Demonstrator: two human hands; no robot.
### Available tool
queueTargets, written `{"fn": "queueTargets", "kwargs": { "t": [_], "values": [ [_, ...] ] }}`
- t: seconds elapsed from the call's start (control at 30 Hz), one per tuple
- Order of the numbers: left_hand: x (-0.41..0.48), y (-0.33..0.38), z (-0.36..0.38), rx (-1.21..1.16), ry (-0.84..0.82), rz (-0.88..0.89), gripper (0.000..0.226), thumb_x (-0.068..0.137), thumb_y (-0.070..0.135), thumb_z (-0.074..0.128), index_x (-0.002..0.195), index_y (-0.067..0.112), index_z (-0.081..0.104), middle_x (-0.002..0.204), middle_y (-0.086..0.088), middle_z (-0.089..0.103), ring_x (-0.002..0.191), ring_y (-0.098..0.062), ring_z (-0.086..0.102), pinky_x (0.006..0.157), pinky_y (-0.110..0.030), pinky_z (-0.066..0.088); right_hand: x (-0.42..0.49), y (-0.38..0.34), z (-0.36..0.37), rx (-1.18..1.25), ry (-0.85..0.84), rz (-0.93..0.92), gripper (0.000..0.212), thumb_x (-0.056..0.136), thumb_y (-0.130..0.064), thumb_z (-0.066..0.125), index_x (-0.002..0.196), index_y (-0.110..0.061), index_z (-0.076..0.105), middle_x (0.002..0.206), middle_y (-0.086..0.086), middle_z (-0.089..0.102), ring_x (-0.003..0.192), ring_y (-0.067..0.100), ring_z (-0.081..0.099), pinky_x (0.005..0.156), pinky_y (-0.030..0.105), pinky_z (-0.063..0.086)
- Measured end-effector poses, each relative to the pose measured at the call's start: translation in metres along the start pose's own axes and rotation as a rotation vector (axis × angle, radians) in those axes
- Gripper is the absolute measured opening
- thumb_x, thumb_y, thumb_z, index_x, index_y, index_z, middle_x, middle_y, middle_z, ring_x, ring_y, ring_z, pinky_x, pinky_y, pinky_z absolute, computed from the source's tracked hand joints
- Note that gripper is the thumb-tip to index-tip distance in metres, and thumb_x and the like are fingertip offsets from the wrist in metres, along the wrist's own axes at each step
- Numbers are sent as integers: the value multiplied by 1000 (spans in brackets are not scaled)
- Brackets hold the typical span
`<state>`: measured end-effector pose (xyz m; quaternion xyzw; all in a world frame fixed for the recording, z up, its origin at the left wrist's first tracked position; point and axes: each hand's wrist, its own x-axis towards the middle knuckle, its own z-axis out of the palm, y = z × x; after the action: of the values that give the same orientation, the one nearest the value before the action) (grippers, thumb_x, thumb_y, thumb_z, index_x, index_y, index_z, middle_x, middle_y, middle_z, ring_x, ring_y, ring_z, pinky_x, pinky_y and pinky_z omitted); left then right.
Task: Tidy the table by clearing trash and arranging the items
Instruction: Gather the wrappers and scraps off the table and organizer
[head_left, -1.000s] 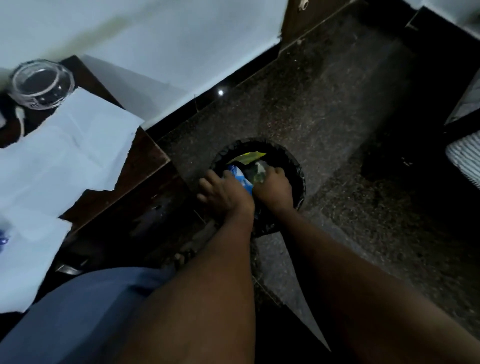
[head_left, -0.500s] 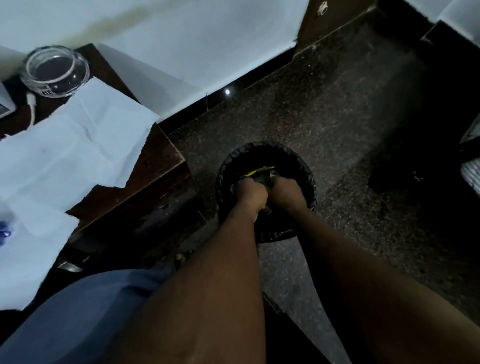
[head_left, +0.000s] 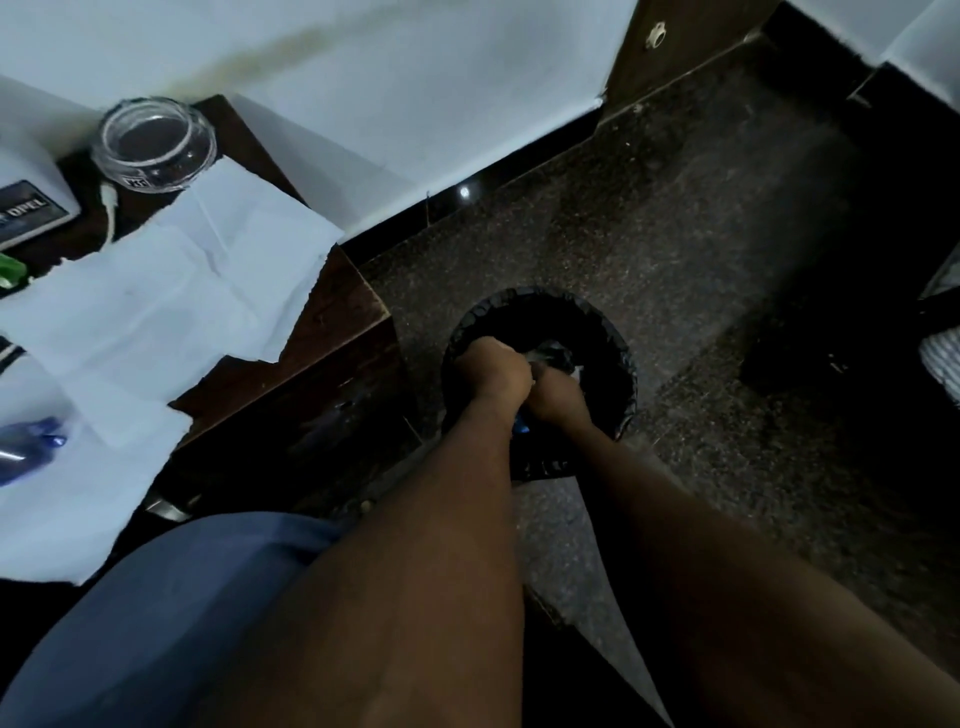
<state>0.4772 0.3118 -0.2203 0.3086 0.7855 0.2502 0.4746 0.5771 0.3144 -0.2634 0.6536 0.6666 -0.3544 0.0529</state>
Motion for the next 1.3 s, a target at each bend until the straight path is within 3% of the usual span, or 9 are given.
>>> {"fn": "queueTargets", "kwargs": {
  "t": [0.13, 0.27, 0.53, 0.8, 0.9, 0.97, 1.1, 1.23, 1.3],
  "values": [
    [-15, 6, -7, 71, -7, 9, 31, 103, 14, 46, 121, 0, 67, 124, -20, 68, 115, -36, 63, 80, -35, 46, -23, -8, -11, 115, 158, 21, 34, 96, -21, 58, 127, -7, 60, 122, 20, 69, 111, 39, 65, 87, 42, 52],
    [-37, 20, -21, 48, 0, 57, 32, 101, 15, 46, 119, 3, 70, 124, -20, 68, 116, -37, 64, 97, -39, 52, -46, -20, -31, 125, 297, 53, 35, 91, -21, 60, 124, -10, 60, 125, 18, 64, 113, 38, 62, 90, 40, 50],
    [-96, 37, -77, 197, 32, 217, 32, 101, 16, 48, 120, 7, 72, 127, -16, 69, 120, -35, 63, 99, -36, 51, -110, -51, -71, 53, 385, -132, 17, 89, -22, 59, 103, -17, 69, 106, 8, 72, 98, 30, 66, 72, 32, 44],
    [-156, 47, -165, -97, 149, 403, 40, 102, 37, 46, 103, 9, 75, 100, -9, 77, 102, -29, 70, 95, -43, 54, -172, -123, -101, 57, 457, -271, 17, 86, -30, 59, 93, -19, 70, 90, 8, 75, 84, 31, 72, 75, 36, 59],
    [-179, 44, -211, -128, 231, 441, 48, 96, 48, 45, 102, 12, 76, 105, -11, 77, 104, -32, 70, 94, -46, 55, -194, -169, -103, 98, 500, -378, 23, 83, -30, 59, 97, -27, 76, 95, 5, 78, 90, 30, 73, 71, 25, 48],
    [-188, 36, -244, -168, 290, 464, 48, 97, 48, 45, 97, 12, 76, 98, -8, 77, 98, -30, 72, 90, -43, 57, -204, -199, -103, 142, 508, -435, 20, 82, -28, 61, 94, -27, 77, 95, 2, 78, 93, 27, 72, 69, 23, 41],
    [-203, 11, -308, -299, 359, 451, 41, 104, 43, 50, 88, 14, 74, 85, -3, 75, 81, -24, 71, 64, -21, 54, -223, -257, -96, 175, 441, -528, 24, 83, -20, 56, 94, -27, 76, 95, -2, 79, 93, 21, 72, 80, 28, 56],
    [-212, -23, -368, -93, 413, 456, 53, 105, 50, 42, 99, 9, 76, 102, -10, 77, 97, -32, 71, 92, -44, 55, -243, -320, -75, 116, 342, -649, 23, 83, -20, 52, 86, -28, 73, 100, -1, 77, 93, 24, 72, 86, 36, 58],
    [-213, -39, -391, -16, 430, 442, 51, 105, 47, 41, 98, 9, 75, 107, -12, 75, 102, -34, 68, 92, -43, 53, -249, -347, -60, 81, 294, -709, 22, 86, -17, 54, 81, -27, 73, 97, -1, 76, 90, 26, 73, 84, 37, 58]
  ]
}}
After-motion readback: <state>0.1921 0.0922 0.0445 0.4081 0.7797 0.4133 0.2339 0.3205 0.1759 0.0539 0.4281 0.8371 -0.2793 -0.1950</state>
